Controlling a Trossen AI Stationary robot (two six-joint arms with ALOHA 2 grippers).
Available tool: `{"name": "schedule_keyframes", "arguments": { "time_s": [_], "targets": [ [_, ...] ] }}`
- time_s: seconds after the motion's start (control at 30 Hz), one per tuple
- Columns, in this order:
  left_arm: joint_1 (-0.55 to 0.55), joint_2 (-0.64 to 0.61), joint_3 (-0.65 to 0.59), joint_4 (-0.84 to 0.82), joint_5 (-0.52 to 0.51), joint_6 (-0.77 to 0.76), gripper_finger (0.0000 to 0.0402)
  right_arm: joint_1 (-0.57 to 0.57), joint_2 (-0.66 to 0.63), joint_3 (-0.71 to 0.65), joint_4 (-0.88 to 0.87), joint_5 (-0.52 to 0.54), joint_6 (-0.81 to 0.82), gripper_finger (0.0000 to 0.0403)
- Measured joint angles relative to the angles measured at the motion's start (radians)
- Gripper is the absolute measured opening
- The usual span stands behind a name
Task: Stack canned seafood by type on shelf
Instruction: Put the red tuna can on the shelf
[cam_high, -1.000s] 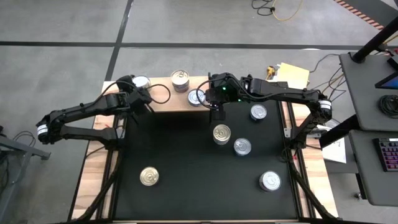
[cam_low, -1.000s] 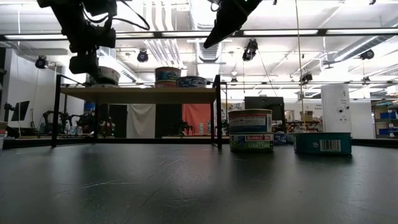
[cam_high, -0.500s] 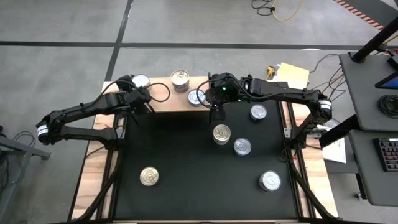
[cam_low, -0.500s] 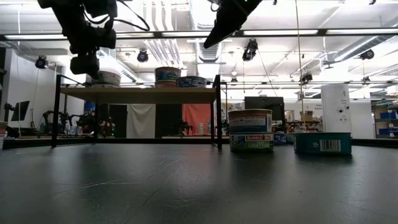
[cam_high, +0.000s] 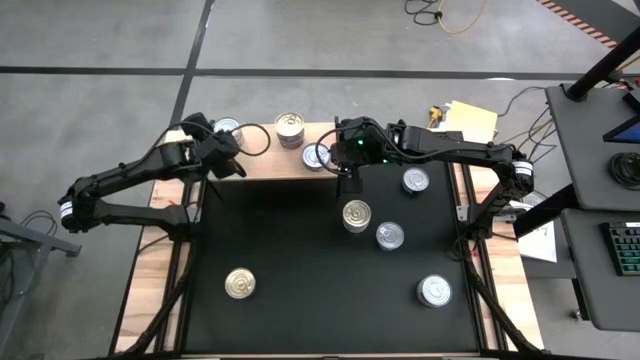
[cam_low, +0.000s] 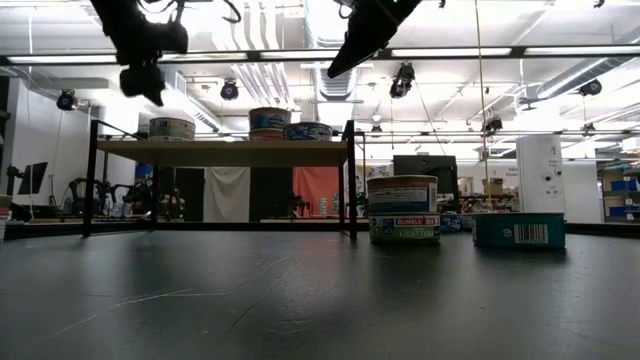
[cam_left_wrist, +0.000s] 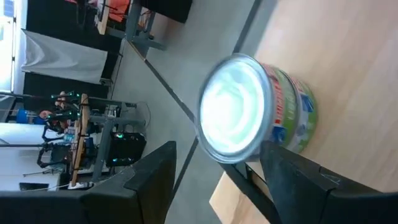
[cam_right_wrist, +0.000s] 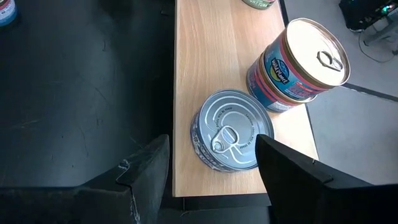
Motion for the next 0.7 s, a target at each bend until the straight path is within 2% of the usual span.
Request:
{"name": "schedule_keyframes", "arguments": {
  "time_s": [0.07,0.23,0.33,0.47,0.6,0.7],
  "targets": [
    [0.000,-0.001,0.033,-0.007,0.055,-0.044,0.0216,0.000,0.000,0.000,-0.001,-0.001,0.002,0.0224],
    [-0.001,-0.006,0.100,-0.018,0.369,-0.222,0.0215,0.000,0.000,0.001,-0.042,-0.064,0.053,0.0215],
    [-0.001,-0.001,0.129,-0.040,0.470,-0.349,0.0213,0.006,-0.002,0.001,-0.126,-0.079,0.101,0.0209],
    [-0.001,0.001,0.144,-0.080,0.559,-0.495,0.0212,0.016,-0.011,0.001,-0.220,-0.080,0.146,0.0200],
    [-0.002,-0.002,0.143,-0.061,0.577,-0.505,0.0212,0.018,-0.020,0.001,-0.265,-0.080,0.207,0.0193],
    [-0.016,-0.005,0.140,0.033,0.577,-0.514,0.0212,0.025,-0.030,0.001,-0.307,-0.097,0.253,0.0188]
  ]
}}
